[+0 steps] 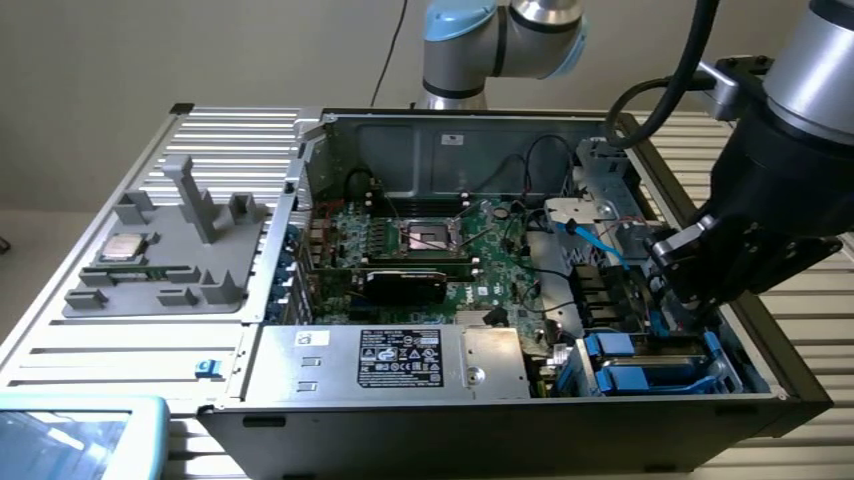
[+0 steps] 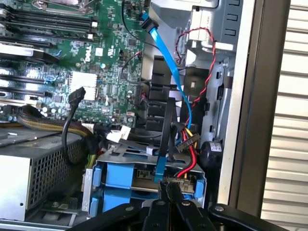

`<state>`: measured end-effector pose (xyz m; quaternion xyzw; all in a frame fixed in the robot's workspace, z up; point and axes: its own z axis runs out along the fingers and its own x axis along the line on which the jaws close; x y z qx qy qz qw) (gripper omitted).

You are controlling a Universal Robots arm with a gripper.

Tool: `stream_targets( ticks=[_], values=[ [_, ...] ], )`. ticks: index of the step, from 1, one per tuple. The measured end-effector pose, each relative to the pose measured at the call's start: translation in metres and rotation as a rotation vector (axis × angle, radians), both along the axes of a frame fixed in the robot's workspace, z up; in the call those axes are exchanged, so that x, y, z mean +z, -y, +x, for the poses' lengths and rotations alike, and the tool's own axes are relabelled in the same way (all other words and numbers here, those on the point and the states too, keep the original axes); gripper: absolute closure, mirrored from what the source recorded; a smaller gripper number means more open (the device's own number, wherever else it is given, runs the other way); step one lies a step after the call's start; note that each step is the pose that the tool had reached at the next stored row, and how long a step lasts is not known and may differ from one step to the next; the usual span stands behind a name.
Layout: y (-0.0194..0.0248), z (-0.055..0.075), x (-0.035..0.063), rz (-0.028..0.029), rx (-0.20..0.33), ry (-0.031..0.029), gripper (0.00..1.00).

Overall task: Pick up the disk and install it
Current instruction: 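Insert the second disk wire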

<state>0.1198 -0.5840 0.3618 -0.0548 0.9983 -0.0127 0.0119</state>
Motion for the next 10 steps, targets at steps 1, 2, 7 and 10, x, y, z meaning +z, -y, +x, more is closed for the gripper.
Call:
stream_targets(
  ticks=[1, 2, 7, 10],
  values=[
    [0.0000, -0.0008, -0.0018, 0.0002, 0.000, 0.0000, 0.89],
    [0.0000, -0.0009, -0.0023, 0.0001, 0.001, 0.0001, 0.89],
    [0.0000, -0.0009, -0.0029, 0.0002, 0.001, -0.0002, 0.89],
    [0.0000, -0.0010, -0.0063, 0.0002, 0.001, -0.0001, 0.89]
  ],
)
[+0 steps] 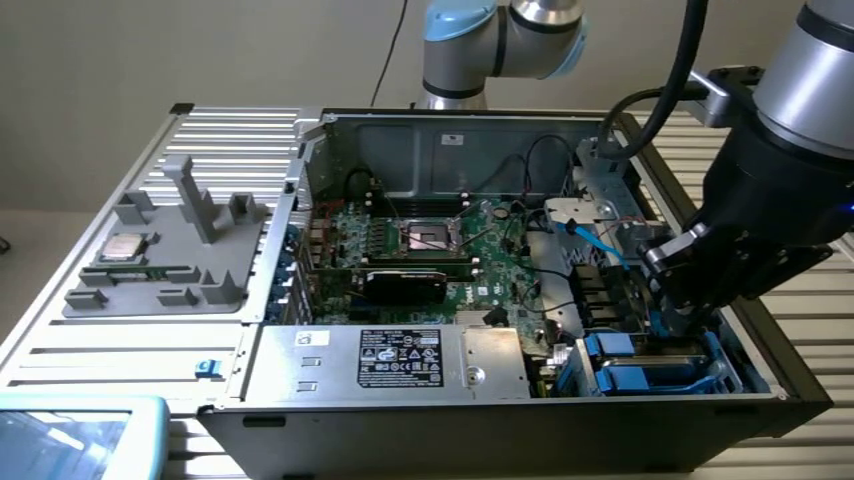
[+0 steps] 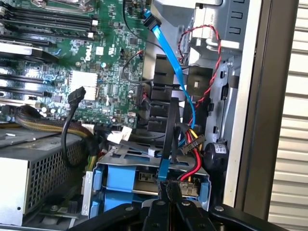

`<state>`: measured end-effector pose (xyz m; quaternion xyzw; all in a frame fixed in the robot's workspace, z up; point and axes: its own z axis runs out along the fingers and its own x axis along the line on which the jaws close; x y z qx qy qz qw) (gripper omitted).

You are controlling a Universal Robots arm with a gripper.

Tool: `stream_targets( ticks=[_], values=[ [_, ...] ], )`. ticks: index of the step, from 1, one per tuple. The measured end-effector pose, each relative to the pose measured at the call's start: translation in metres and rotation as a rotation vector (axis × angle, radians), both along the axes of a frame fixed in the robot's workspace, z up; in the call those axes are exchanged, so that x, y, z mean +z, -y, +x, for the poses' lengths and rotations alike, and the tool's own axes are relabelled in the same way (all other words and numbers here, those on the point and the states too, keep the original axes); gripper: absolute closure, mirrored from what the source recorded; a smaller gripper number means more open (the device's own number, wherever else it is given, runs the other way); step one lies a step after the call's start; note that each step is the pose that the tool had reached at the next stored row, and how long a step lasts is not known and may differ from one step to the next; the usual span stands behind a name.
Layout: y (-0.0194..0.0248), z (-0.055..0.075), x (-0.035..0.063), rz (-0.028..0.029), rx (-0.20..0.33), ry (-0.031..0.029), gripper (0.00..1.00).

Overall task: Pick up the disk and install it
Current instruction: 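Insert the second disk wire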

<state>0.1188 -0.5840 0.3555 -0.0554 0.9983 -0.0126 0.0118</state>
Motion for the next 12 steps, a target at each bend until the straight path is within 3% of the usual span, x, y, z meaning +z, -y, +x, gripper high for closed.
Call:
stream_targets(
  ticks=[6, 12],
  values=[
    [0.0000, 0.000, -0.0032, -0.0002, 0.000, -0.0013, 0.89],
    [0.0000, 0.000, -0.0135, -0.0003, 0.001, -0.0013, 0.89]
  ],
)
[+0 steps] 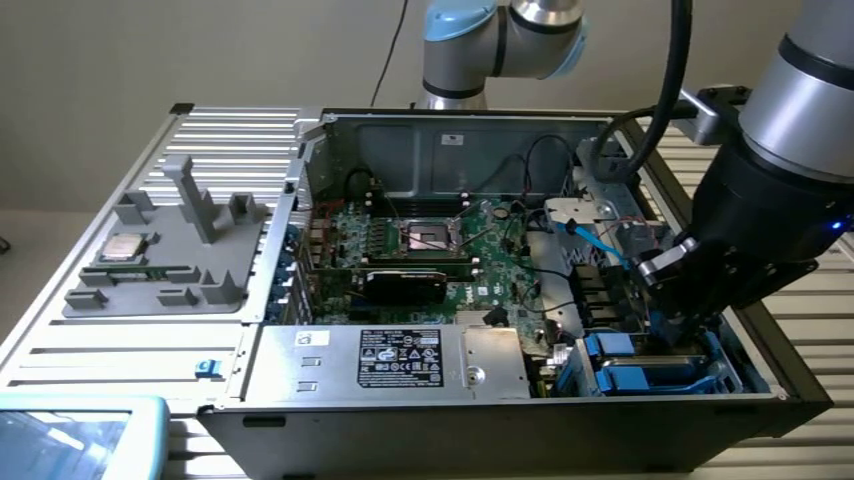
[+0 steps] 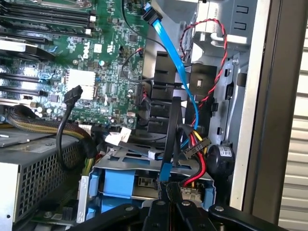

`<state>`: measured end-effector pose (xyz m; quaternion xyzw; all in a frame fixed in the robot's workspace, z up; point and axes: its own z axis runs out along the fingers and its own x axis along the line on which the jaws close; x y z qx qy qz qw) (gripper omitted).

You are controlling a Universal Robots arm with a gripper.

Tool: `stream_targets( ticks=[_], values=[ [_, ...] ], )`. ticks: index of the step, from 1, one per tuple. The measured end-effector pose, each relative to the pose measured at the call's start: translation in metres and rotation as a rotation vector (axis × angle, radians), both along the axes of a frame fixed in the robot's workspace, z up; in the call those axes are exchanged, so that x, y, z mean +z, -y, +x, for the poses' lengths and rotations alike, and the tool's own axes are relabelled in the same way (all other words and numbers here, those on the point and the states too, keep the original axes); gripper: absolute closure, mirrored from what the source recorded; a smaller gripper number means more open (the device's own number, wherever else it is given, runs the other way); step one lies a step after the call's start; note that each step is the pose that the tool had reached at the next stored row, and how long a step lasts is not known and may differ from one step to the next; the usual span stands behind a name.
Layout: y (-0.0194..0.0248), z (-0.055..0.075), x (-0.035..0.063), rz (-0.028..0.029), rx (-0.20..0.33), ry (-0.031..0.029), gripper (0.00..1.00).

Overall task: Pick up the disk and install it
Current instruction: 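Insert the second disk wire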

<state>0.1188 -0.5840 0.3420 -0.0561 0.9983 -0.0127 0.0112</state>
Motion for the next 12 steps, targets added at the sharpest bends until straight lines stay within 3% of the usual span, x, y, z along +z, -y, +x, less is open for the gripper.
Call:
stream_targets(
  ticks=[4, 8, 12],
  values=[
    [0.0001, -0.0003, -0.0057, -0.0022, 0.000, 0.0000, 0.89],
    [0.0000, -0.0004, -0.0073, 0.0000, 0.000, 0.0000, 0.89],
    [0.0000, -0.0019, -0.0020, 0.0055, 0.000, -0.0001, 0.89]
  ],
)
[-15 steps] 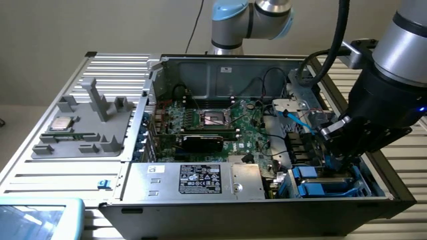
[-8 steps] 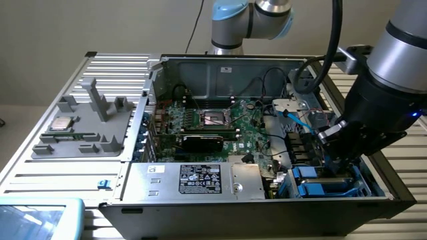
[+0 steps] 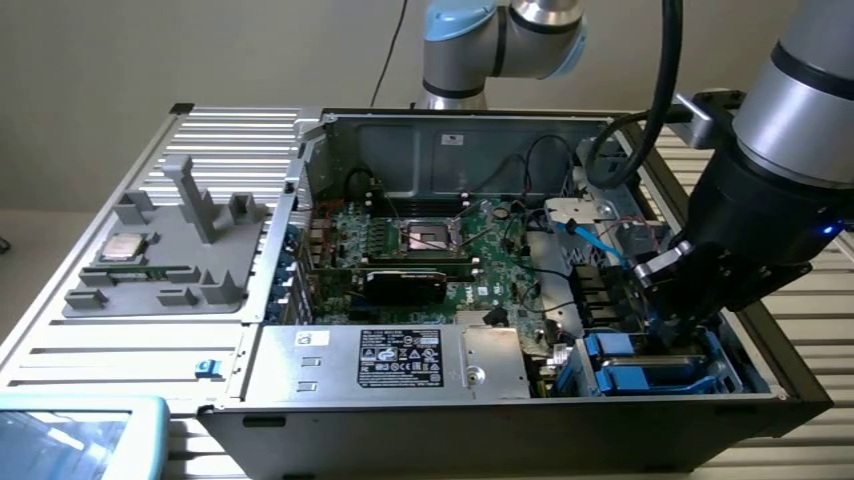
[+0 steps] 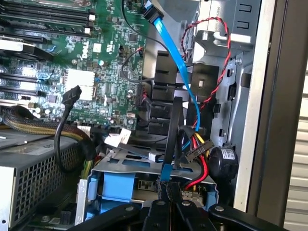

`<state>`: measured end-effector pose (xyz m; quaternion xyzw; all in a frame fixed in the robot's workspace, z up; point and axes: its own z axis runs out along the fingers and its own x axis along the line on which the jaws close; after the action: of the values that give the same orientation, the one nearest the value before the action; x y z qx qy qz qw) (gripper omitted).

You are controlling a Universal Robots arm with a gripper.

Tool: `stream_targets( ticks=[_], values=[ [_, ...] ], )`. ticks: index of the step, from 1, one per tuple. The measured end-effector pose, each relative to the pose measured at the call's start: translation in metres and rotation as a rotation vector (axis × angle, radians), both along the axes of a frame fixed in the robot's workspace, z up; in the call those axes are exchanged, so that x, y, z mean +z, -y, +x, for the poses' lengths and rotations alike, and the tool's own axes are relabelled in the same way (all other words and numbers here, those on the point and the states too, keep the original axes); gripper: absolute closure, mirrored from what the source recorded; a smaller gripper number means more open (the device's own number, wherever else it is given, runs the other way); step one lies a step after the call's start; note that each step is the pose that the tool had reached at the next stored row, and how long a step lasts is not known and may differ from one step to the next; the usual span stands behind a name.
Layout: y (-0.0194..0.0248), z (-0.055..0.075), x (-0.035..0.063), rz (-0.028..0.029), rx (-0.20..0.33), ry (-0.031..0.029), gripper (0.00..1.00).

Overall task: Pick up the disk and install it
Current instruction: 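Insert the second disk wire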

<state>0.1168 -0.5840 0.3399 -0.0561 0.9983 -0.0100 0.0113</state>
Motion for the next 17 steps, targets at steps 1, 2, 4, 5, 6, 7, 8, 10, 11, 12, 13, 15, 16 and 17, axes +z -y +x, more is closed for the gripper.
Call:
stream_targets(
  ticks=[1, 2, 4, 5, 6, 7, 8, 10, 11, 12, 13, 15, 16, 17],
  values=[
    [0.0000, -0.001, 0.0035, -0.0017, 0.000, 0.0000, 0.89],
    [0.0000, -0.001, 0.0069, -0.0028, 0.000, 0.0001, 0.89],
    [0.0000, -0.003, 0.0099, -0.0025, 0.000, 0.0001, 0.89],
    [0.0000, -0.003, 0.0101, -0.0026, 0.000, 0.0001, 0.89],
    [0.0000, -0.004, 0.0101, -0.0026, 0.000, 0.0002, 0.89],
    [0.0000, -0.004, 0.0102, -0.0028, 0.000, 0.0001, 0.89],
    [0.0000, -0.004, 0.0101, -0.0026, 0.000, 0.0001, 0.89],
    [-0.0001, -0.005, 0.0096, -0.0026, 0.000, 0.0001, 0.89],
    [-0.0001, -0.005, 0.0089, -0.0027, 0.000, 0.0001, 0.89],
    [0.0000, -0.005, 0.0078, -0.0027, 0.000, 0.0001, 0.89],
    [0.0000, -0.005, 0.0065, -0.0028, 0.000, 0.0001, 0.89],
    [0.0000, -0.005, 0.0032, -0.0027, 0.000, 0.0001, 0.89],
    [0.0000, -0.005, 0.0013, -0.0026, 0.000, 0.0001, 0.89],
    [0.0000, -0.005, -0.0005, -0.0029, 0.000, 0.0001, 0.89]
  ],
)
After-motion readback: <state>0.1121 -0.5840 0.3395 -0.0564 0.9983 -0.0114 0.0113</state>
